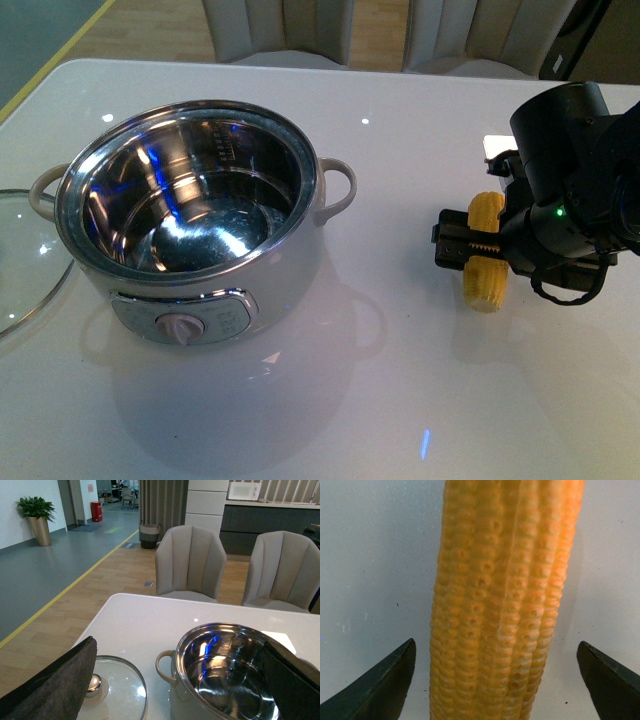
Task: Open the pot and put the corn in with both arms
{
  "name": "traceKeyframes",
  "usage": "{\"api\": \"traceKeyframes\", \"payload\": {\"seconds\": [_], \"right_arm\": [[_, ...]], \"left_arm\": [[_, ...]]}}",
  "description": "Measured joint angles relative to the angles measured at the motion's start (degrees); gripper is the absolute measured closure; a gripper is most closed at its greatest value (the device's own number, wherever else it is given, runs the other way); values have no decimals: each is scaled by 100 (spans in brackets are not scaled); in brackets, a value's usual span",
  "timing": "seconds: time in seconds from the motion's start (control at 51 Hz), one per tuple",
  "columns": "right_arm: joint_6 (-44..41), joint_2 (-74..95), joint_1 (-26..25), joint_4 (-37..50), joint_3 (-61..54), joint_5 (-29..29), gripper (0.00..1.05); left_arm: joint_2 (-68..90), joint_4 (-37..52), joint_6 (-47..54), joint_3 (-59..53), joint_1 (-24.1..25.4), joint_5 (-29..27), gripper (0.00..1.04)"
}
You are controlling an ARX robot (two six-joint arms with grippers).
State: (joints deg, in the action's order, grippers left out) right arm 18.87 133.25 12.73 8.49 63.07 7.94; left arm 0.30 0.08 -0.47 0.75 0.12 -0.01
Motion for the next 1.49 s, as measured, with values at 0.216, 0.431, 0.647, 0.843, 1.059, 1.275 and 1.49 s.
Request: {"api": "traceKeyframes", "payload": {"seconds": [0.216, 0.431, 0.647, 0.843, 1.059, 1.275, 1.49], "right_arm": [[20, 87, 2, 20, -4, -20, 43], [52, -131, 0, 262, -350, -256, 73], [216, -1069, -50, 592, -892, -800, 81], [673, -2103, -17, 748, -1137, -1250, 82], [1123, -2848, 487, 702, -1115, -1429, 83], [1613, -3012, 1464, 632, -732, -1615, 84], [2098, -2820, 1919, 719, -409, -1794, 84]], "left_arm": [[0, 0, 0, 0, 0, 0, 7], [0, 0, 0, 0, 0, 0, 7], [0, 0, 0, 0, 0, 0, 7], [0, 0, 0, 0, 0, 0, 7], [0, 0, 0, 0, 0, 0, 7], [0, 0, 0, 0, 0, 0, 7], [0, 0, 0, 0, 0, 0, 7]]}}
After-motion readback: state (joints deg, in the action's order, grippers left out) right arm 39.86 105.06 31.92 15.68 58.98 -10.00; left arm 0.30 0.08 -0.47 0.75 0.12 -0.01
